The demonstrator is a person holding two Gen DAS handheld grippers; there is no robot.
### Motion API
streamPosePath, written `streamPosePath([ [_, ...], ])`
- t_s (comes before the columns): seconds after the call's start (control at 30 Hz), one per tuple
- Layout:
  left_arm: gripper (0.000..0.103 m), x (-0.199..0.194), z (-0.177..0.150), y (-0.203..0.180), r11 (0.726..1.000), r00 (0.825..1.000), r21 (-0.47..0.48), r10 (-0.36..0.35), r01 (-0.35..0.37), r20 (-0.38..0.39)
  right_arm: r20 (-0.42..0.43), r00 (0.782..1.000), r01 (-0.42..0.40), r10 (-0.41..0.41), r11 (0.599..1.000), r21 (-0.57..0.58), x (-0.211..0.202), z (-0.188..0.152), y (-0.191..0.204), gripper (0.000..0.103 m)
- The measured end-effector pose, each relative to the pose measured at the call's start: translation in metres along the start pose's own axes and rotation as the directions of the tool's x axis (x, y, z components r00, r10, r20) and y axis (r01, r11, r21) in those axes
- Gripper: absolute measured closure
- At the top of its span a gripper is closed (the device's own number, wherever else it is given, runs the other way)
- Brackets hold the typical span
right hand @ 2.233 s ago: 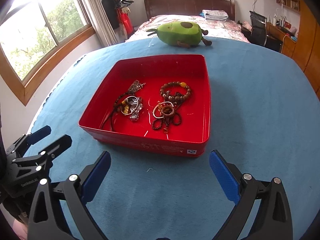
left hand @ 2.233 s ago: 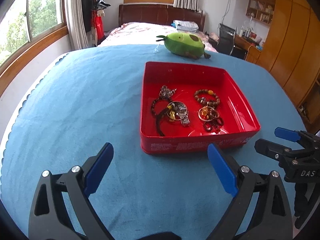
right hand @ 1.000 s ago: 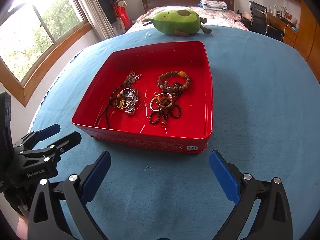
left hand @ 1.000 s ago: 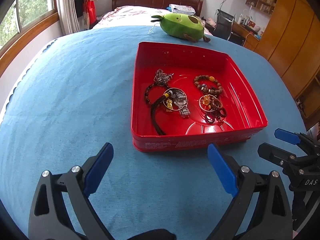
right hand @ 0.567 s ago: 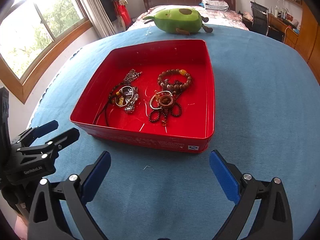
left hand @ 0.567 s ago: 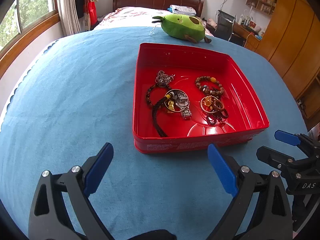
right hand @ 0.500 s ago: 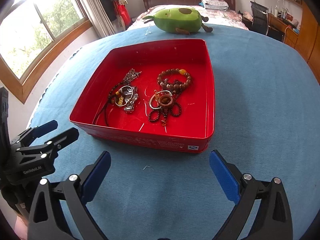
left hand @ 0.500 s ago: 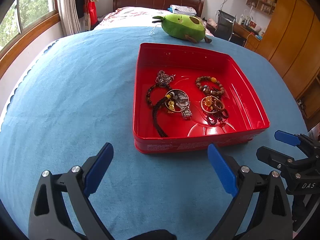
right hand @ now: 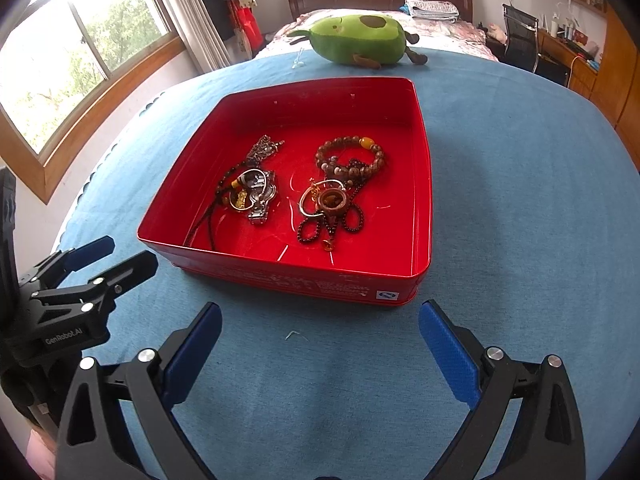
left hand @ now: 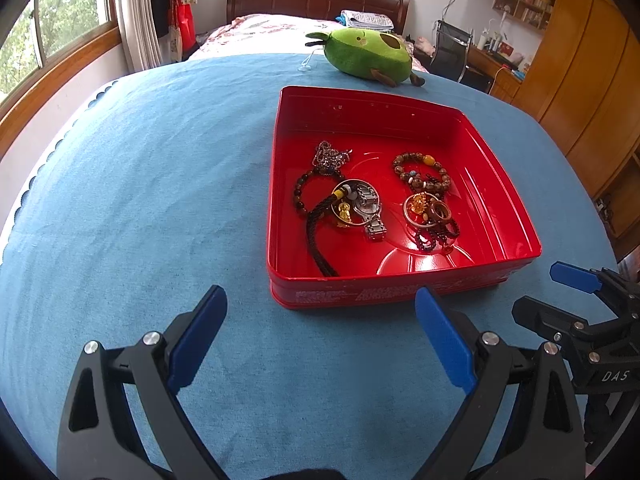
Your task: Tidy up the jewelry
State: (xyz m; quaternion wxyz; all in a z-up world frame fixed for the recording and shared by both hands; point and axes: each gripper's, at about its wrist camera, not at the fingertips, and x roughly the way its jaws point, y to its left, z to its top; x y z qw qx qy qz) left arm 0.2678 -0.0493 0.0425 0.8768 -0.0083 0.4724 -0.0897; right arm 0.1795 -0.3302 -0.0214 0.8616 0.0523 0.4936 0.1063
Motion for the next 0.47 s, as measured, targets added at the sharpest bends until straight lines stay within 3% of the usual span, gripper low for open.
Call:
streamPosePath([
  [0.47,0.009,0.0004,0.0009,0.0005,1.000,1.000,0.007,0.004,-0.004,0.002,-0.001,1.000,0.001,-0.001,1.000,-0.003,0.0014,-0.0001,-0.0002,0.004],
])
